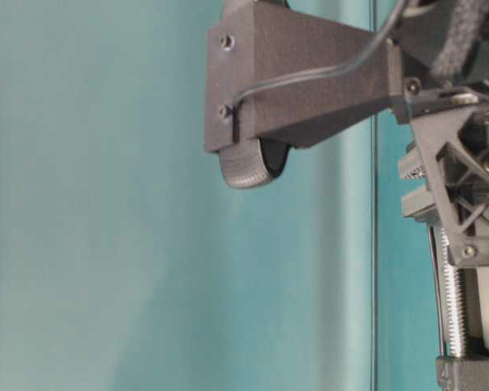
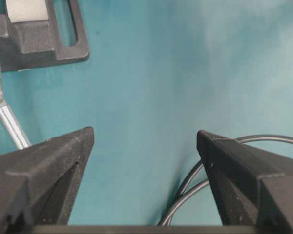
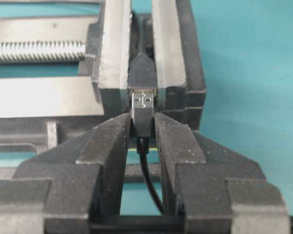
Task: Insert the USB cable into the fixed female connector.
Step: 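Align the plug with the blue port and push it in, then press the plug further into the port with the right gripper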
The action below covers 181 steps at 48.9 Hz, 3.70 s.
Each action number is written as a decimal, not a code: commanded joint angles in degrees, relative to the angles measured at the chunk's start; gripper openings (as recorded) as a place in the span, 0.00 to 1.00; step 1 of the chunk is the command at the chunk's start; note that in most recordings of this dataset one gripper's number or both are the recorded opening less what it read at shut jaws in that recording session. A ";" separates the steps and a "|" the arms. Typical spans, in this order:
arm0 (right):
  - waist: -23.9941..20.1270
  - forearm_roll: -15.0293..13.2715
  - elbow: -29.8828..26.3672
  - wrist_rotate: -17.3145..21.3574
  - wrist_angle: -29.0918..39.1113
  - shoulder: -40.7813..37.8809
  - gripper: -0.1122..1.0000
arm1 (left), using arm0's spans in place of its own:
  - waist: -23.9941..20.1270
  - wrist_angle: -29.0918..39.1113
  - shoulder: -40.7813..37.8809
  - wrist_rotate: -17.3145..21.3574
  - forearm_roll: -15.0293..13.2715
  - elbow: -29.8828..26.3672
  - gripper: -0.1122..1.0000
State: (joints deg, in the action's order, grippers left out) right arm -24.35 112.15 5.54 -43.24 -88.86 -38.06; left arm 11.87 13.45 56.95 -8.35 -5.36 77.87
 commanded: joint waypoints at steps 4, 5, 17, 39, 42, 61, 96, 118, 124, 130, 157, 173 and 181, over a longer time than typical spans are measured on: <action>0.79 -0.53 -0.53 0.18 0.88 3.08 0.28 | 0.18 -0.44 -0.35 -0.53 -0.09 -0.62 1.00; 0.88 -0.53 -0.53 0.18 0.88 2.99 0.28 | 0.26 -0.44 -0.35 -0.53 -0.09 -0.62 1.00; 0.88 -0.53 -0.62 0.09 0.53 3.16 0.28 | 0.26 -0.53 -0.26 -0.53 -0.09 -0.70 1.00; 0.79 -0.53 0.88 0.00 -0.18 5.19 0.28 | 0.26 -1.23 -0.26 -0.53 -0.09 -0.79 1.00; 0.88 -0.53 1.32 0.18 0.00 5.19 0.28 | 0.26 -1.23 -0.26 -0.53 -0.09 -0.79 1.00; 2.64 -1.49 3.08 0.53 1.67 5.10 0.28 | 0.18 -1.23 -0.26 -0.53 -0.09 -0.62 1.00; 6.42 -2.55 2.29 4.13 4.31 1.23 0.28 | 0.26 -1.23 -0.26 -0.53 -0.09 -0.18 1.00; 8.44 -4.57 1.93 4.13 4.13 0.97 0.28 | 0.18 -1.23 -0.18 -0.53 -0.09 -0.09 1.00; 9.58 -5.71 1.85 4.22 4.13 0.88 0.28 | 0.26 -1.23 0.18 -0.44 -0.09 -0.09 1.00; 10.63 -6.59 1.85 4.31 4.13 0.53 0.28 | 0.26 -1.23 0.26 -0.44 -0.09 -0.09 1.00; 10.99 -10.46 2.72 6.33 2.02 -2.02 0.28 | 0.26 -1.32 0.35 -0.53 -0.09 0.09 1.00; 12.74 -9.84 2.72 4.75 1.67 -0.35 0.28 | 0.26 -1.23 0.26 -0.53 -0.09 0.09 1.00; 13.36 -9.76 2.46 3.60 1.76 0.00 0.28 | 0.26 -1.32 0.35 -0.53 -0.09 -0.09 1.00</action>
State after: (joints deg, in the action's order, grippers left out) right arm -21.80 103.27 8.70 -39.38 -87.54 -39.90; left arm 11.87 12.66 57.57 -8.35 -5.36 78.57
